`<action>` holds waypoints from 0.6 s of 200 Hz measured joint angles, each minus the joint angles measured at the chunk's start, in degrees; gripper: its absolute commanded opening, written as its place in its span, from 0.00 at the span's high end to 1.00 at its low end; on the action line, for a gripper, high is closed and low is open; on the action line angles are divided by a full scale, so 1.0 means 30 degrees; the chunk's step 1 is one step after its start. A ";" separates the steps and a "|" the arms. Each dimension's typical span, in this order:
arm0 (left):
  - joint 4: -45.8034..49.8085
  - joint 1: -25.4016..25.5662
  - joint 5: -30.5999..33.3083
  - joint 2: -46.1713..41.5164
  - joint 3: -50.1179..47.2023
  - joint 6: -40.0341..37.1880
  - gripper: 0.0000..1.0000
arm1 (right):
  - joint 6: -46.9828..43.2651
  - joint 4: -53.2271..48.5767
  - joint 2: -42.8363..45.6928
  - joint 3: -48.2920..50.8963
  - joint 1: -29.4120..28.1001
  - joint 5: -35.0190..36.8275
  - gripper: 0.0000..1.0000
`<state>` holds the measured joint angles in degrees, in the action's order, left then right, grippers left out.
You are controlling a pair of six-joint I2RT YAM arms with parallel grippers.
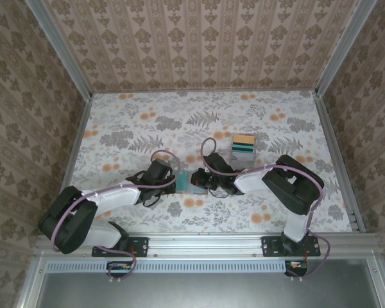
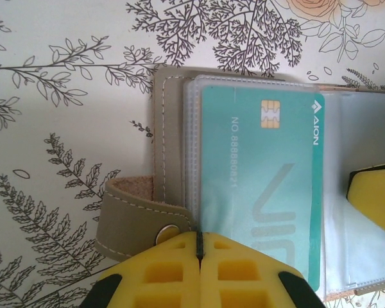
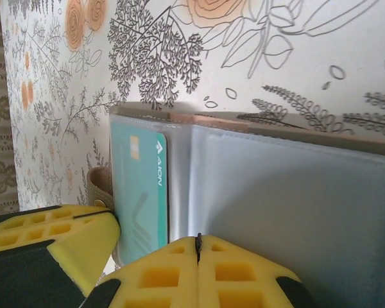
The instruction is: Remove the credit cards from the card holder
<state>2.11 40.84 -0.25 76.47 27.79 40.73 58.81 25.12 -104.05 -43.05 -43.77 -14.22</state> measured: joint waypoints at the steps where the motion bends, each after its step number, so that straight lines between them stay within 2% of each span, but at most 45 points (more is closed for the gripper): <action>1: 0.0000 0.0000 0.0000 0.0000 0.0000 0.0000 1.00 | 0.0000 0.0029 0.0000 0.0022 0.0015 -0.0007 1.00; 27: 0.0000 0.0000 -0.0022 -0.0007 0.0000 -0.0007 1.00 | 0.0015 0.0182 0.0066 0.0138 0.0044 -0.0044 1.00; 37: 0.0000 0.0000 -0.0066 -0.0007 0.0000 0.0000 1.00 | -0.0007 0.0182 0.0066 0.0138 0.0044 -0.0153 0.94; 79: 0.0095 -0.0015 -0.0153 -0.0117 0.0000 -0.0007 1.00 | -0.0255 -0.0255 0.0066 -0.0372 -0.0299 -0.0357 0.83; 120: 0.0204 -0.0015 -0.0211 -0.0153 0.0000 -0.0007 1.00 | -0.0678 -0.0546 0.0058 -0.1479 -0.0714 -0.0430 0.80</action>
<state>2.72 40.80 -0.89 76.01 27.79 40.71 56.77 23.49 -103.88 -47.48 -45.91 -15.51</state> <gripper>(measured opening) 0.047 0.189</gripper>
